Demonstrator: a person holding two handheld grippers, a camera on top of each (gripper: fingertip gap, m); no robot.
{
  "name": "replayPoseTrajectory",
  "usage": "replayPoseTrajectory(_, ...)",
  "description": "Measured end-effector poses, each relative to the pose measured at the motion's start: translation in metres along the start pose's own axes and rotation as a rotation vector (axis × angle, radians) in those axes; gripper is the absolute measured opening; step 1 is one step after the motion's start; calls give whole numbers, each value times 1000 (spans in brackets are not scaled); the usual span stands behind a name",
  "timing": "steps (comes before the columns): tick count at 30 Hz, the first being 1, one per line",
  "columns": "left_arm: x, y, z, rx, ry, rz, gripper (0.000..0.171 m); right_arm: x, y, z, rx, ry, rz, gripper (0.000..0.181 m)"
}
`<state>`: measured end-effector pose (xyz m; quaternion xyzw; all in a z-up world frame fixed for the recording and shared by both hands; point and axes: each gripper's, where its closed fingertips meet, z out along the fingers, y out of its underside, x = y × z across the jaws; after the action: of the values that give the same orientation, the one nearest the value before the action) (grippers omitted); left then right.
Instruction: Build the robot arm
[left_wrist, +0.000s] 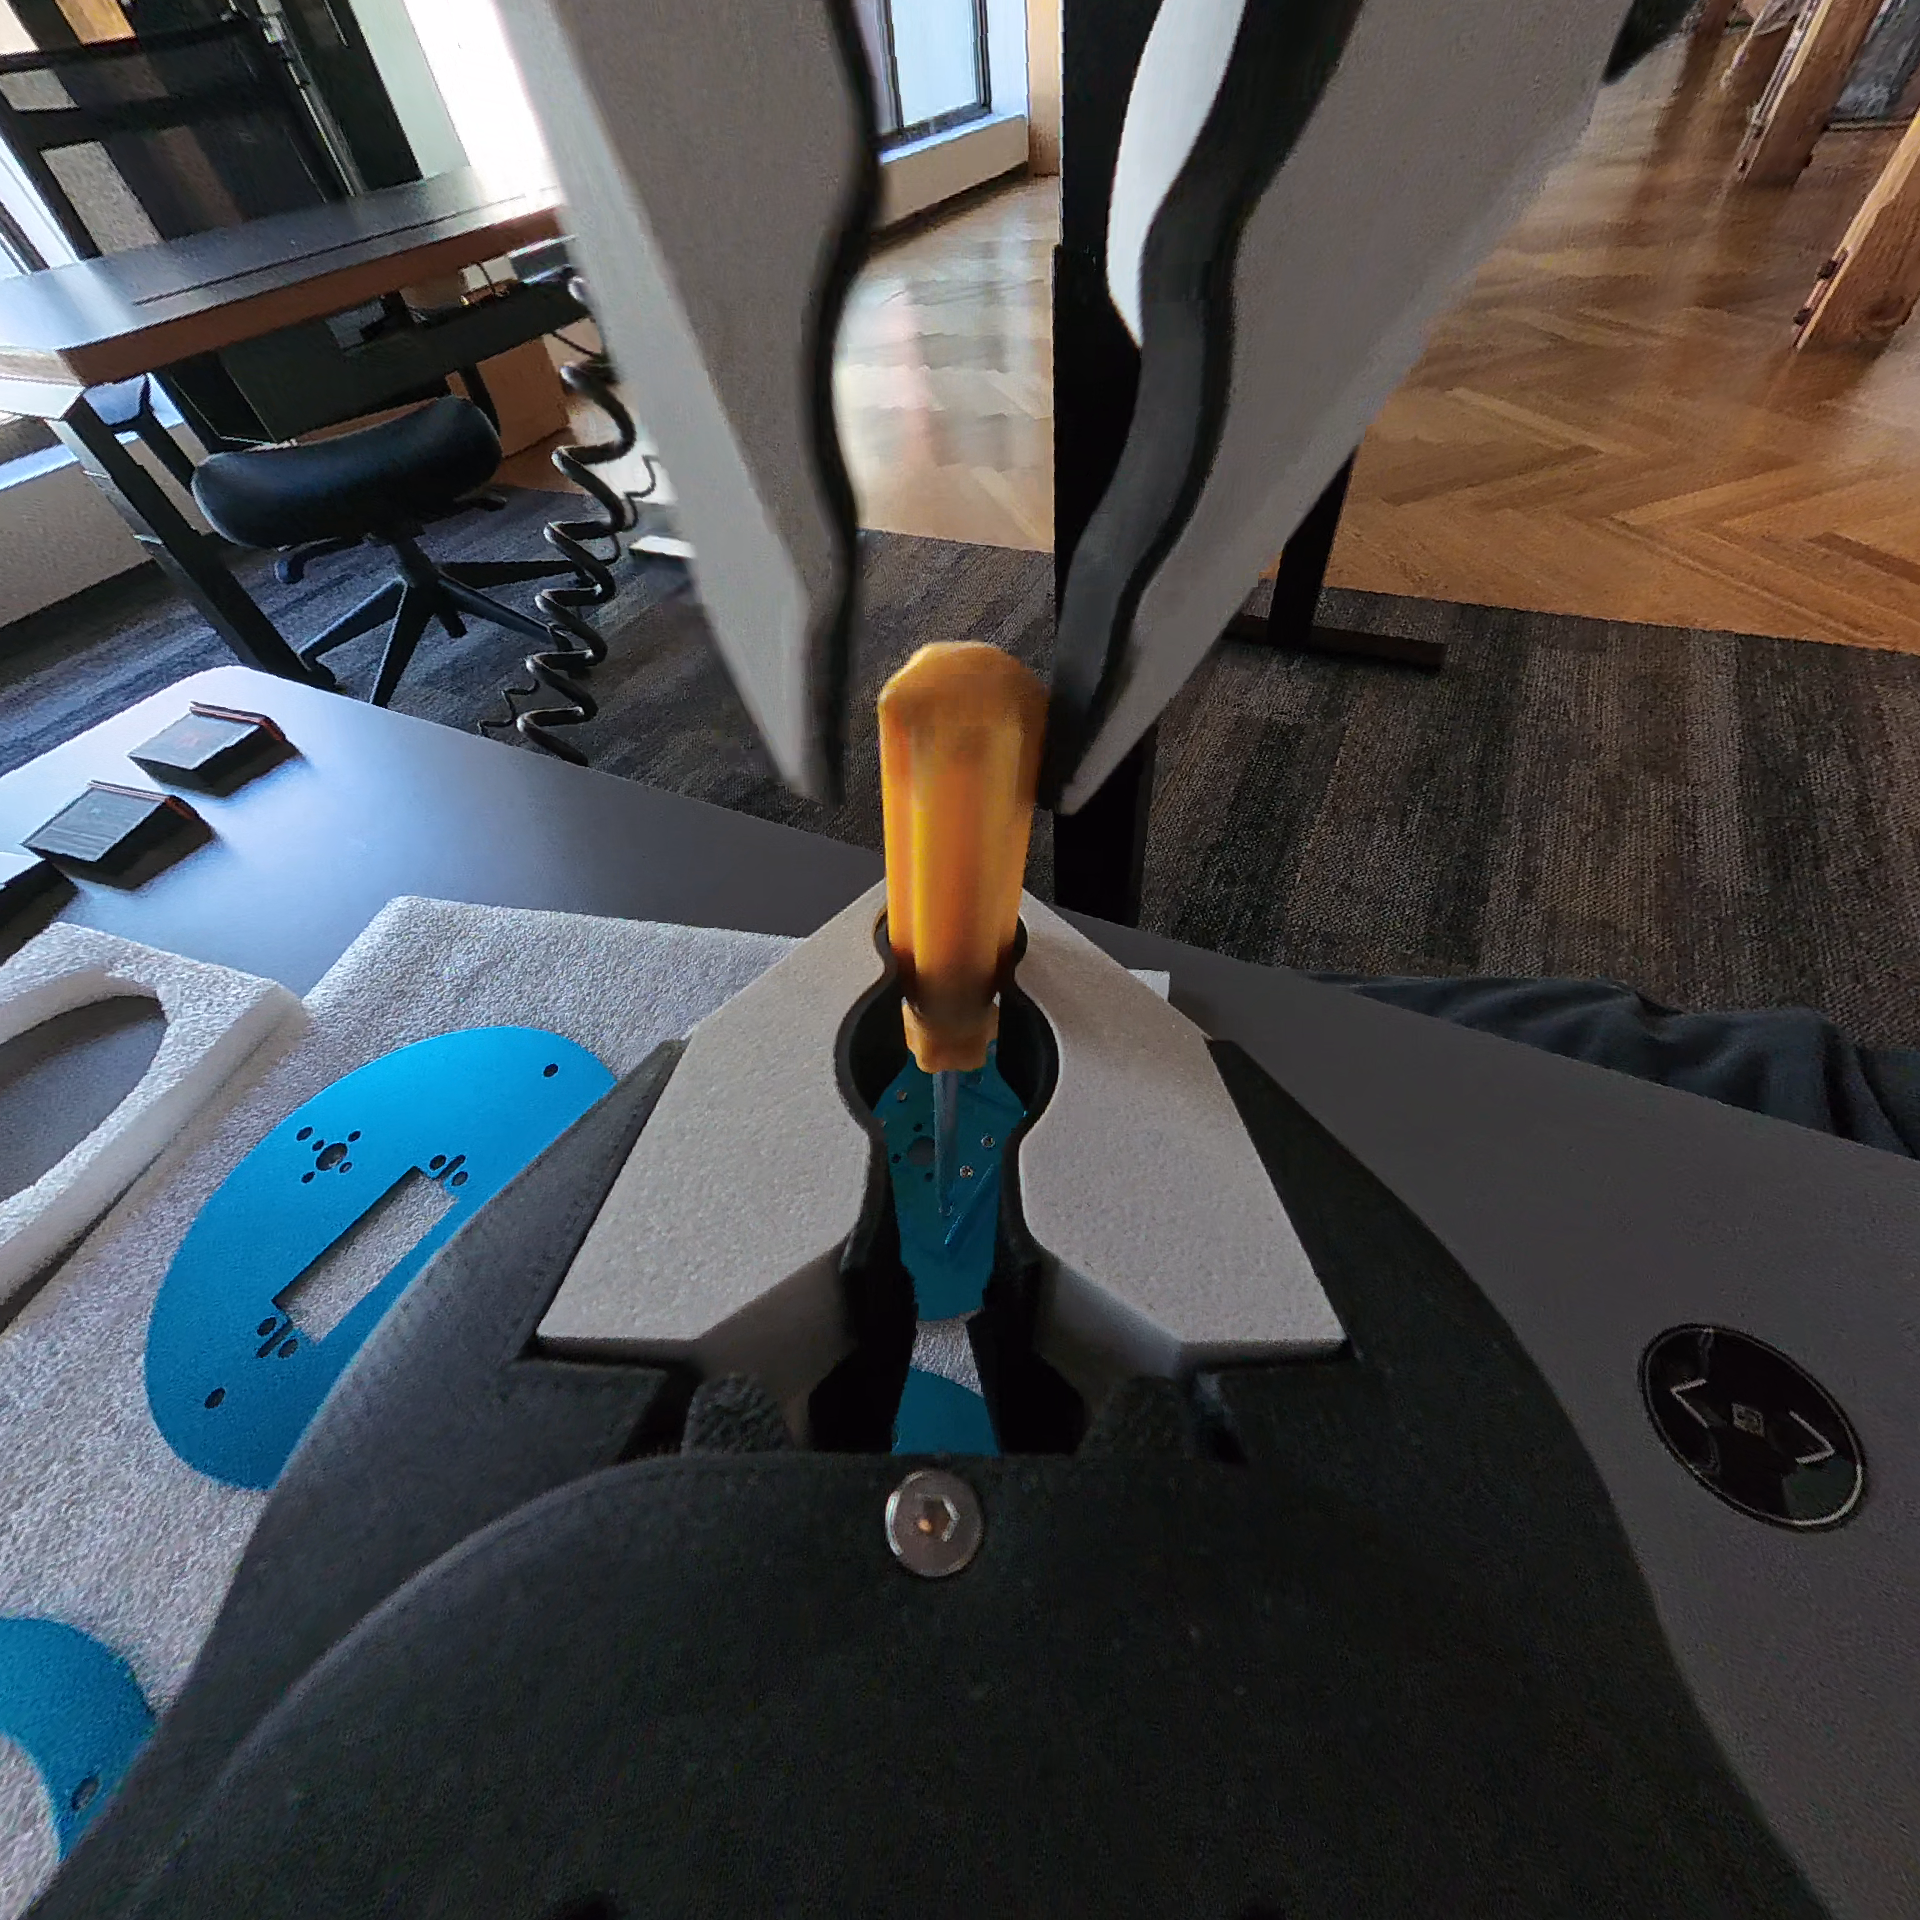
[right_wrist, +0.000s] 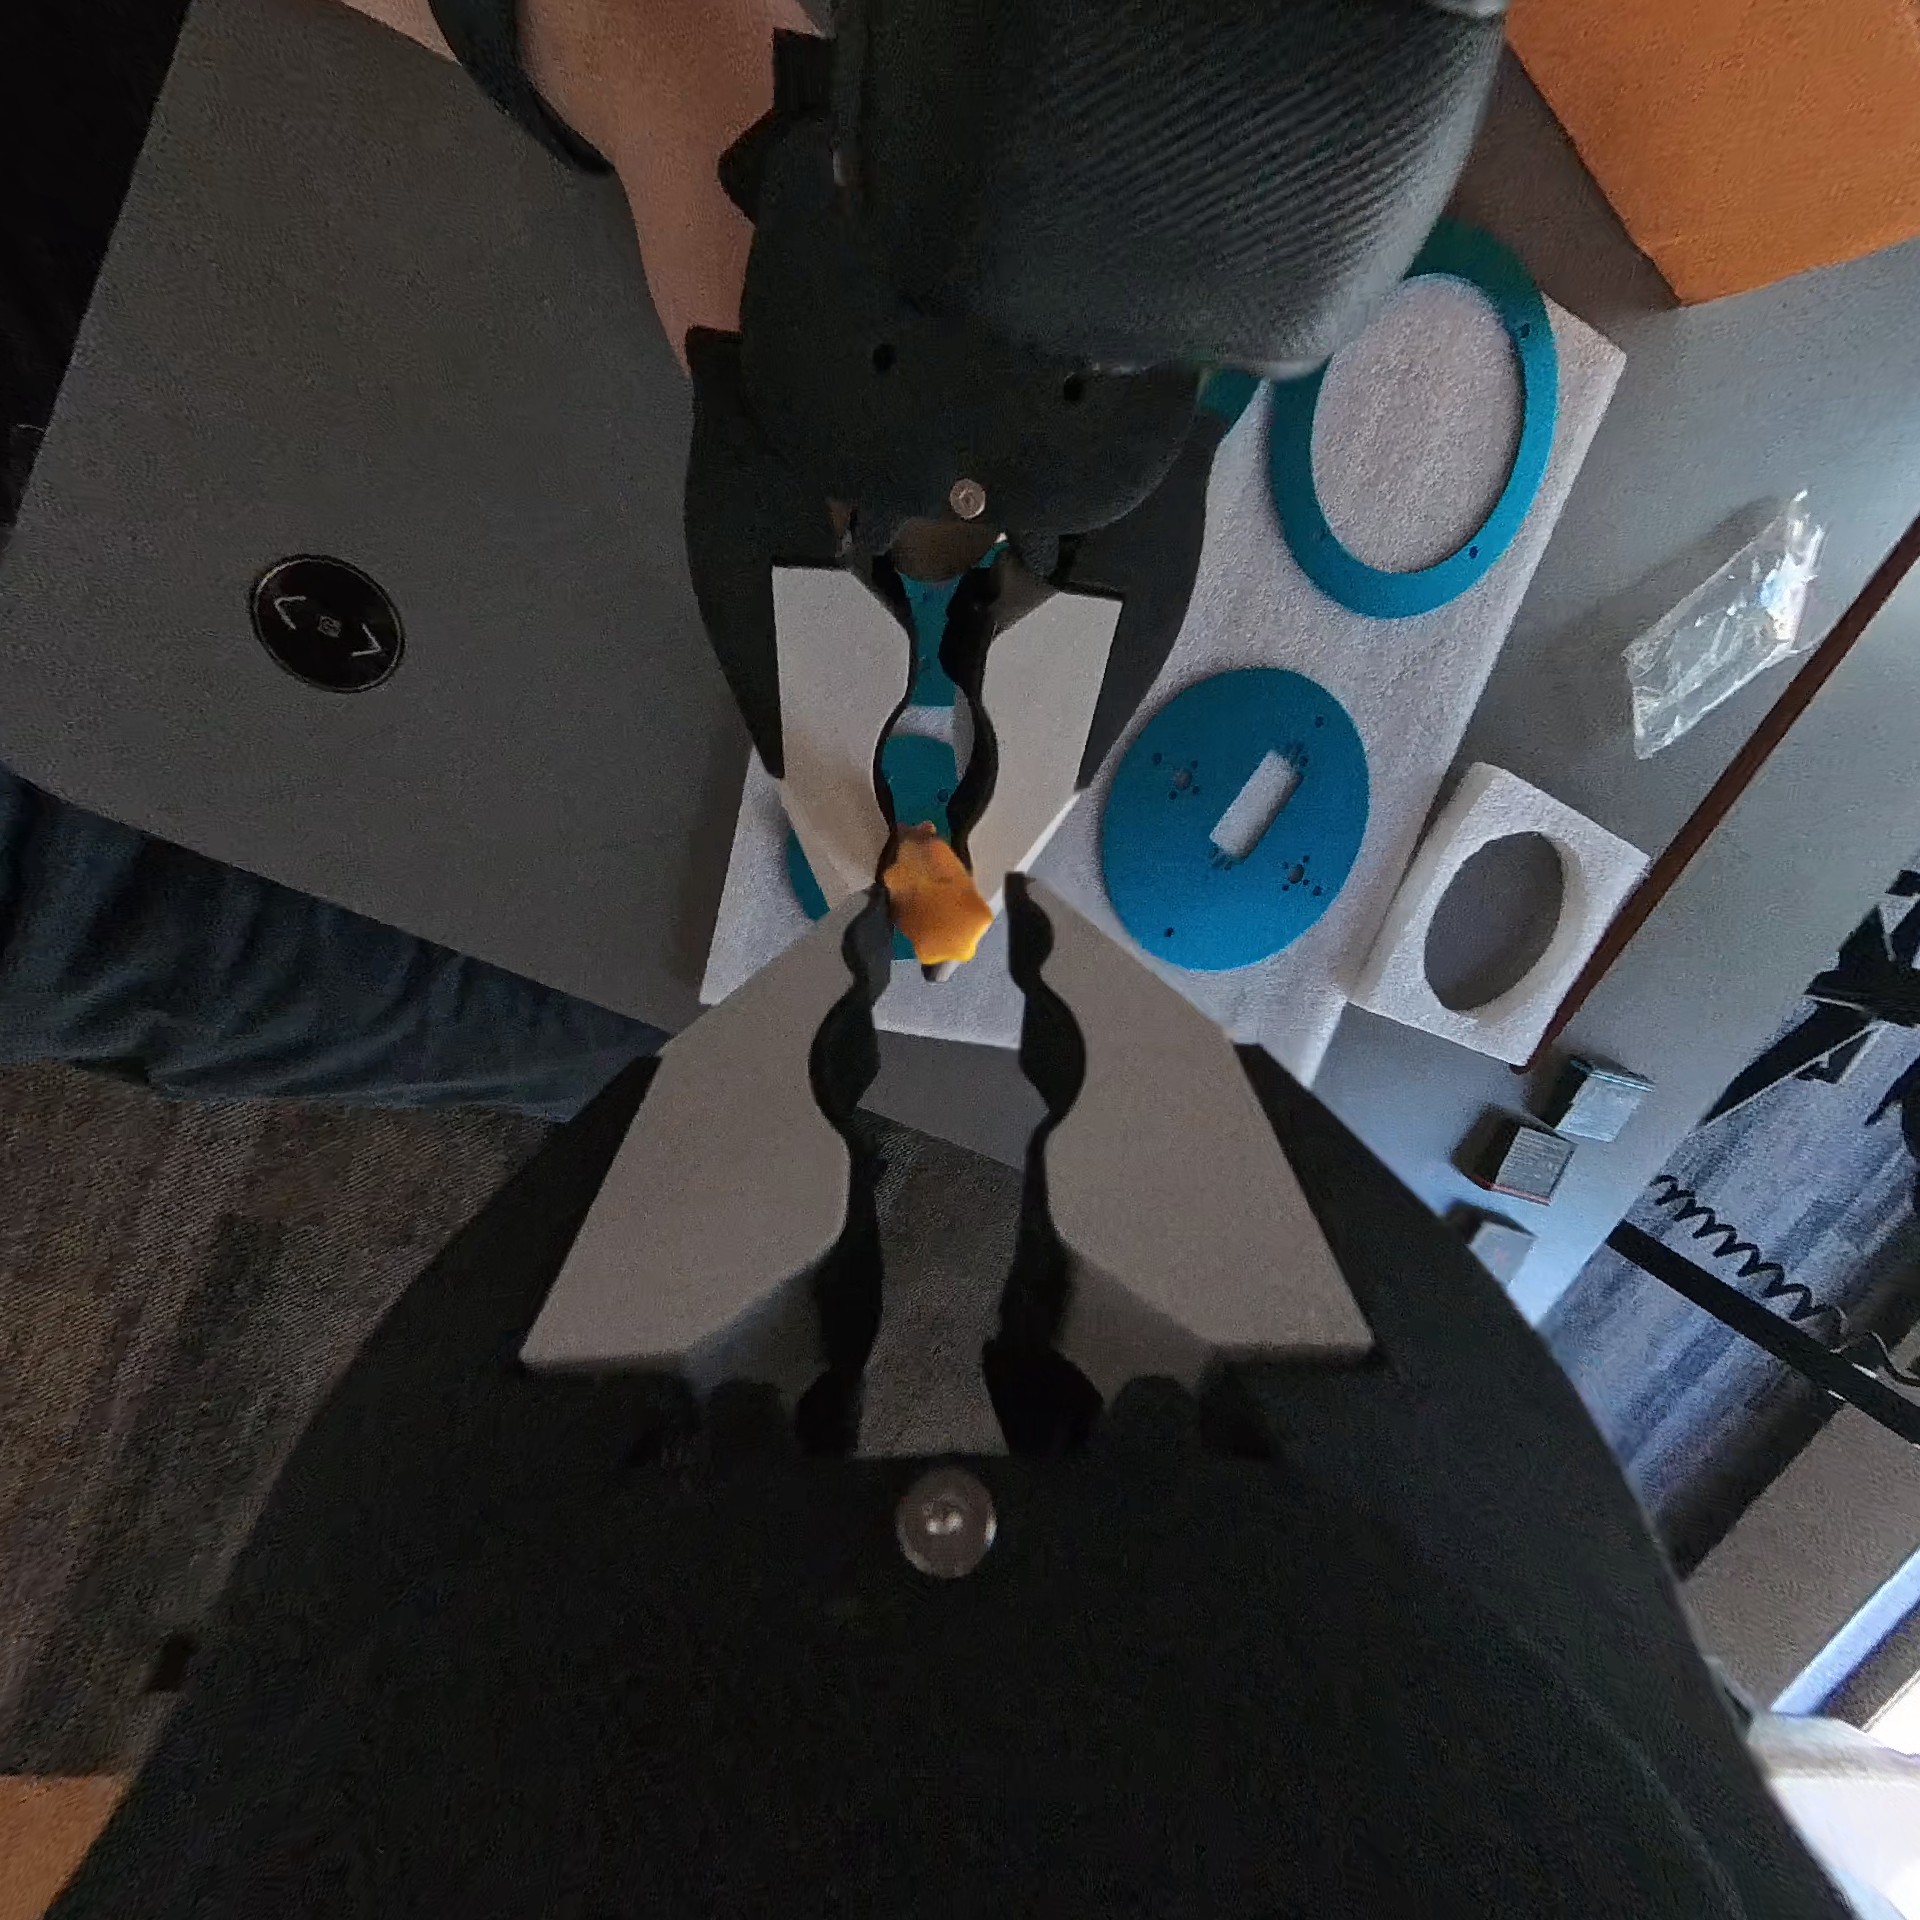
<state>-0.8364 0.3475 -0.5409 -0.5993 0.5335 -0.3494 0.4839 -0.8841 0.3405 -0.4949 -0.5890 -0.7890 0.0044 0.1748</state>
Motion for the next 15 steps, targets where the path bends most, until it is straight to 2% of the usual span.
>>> replayPoseTrajectory(3,2,0,0,0,8,3,10,-4,2,3,-14,-36,61,18)
replayPoseTrajectory(6,0,0,-1,1,-2,-10,10,-2,4,4,2,-63,258,18)
replayPoseTrajectory(8,-3,2,0,-8,-25,-11,8,1,6,4,-4,-48,405,19)
replayPoseTrajectory(11,-5,2,0,-11,-39,-22,9,3,7,5,-16,-23,731,19)
replayPoseTrajectory(13,-5,2,-1,-4,-36,-25,8,4,6,6,-5,-15,749,19)
replayPoseTrajectory(15,-3,2,-1,-1,-30,-16,8,3,5,5,-19,-44,631,18)
